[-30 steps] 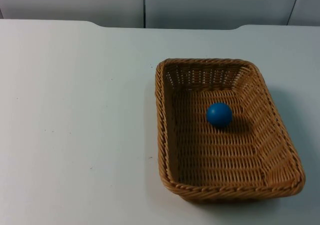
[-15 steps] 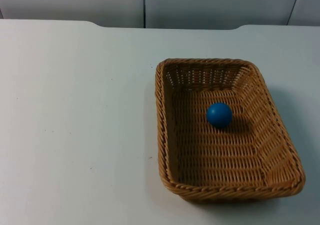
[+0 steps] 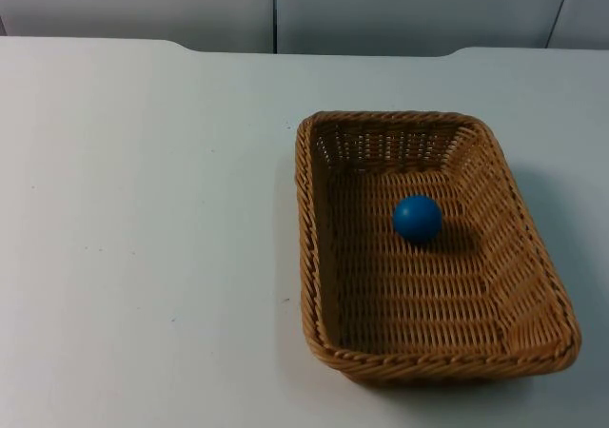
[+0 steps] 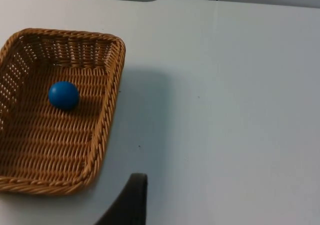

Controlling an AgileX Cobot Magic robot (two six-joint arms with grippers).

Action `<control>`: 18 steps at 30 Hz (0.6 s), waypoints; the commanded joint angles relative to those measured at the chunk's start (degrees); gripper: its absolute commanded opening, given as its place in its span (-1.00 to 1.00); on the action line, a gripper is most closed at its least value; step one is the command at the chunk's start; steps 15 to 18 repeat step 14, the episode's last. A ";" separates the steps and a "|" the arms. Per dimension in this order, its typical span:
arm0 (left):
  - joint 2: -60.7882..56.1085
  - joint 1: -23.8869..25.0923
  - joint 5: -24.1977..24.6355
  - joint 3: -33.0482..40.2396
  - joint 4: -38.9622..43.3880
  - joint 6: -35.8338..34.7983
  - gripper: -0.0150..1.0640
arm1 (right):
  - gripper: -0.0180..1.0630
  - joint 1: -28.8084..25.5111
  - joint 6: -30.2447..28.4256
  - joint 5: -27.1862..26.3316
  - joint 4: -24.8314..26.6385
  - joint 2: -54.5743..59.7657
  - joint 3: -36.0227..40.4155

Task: Pick up the basket with the left hand and place the ball into the basket with the right hand.

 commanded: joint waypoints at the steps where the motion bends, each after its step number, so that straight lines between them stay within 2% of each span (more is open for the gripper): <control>1: -0.25 0.31 -0.62 0.03 -0.49 -0.35 0.97 | 0.98 -0.47 -0.20 -0.62 -0.15 -0.20 0.39; 6: -0.25 0.30 -0.62 0.03 -0.36 -0.06 0.97 | 0.98 -0.47 -0.20 -0.62 -0.15 -0.20 0.39; 9: -0.25 0.30 -0.62 0.03 -0.39 4.21 0.97 | 0.98 -0.47 -0.20 -0.62 -0.15 -0.20 0.39; 18: -0.25 0.30 -0.62 0.03 -0.49 6.86 0.97 | 0.98 -0.47 -0.20 -0.62 -0.15 -0.20 0.39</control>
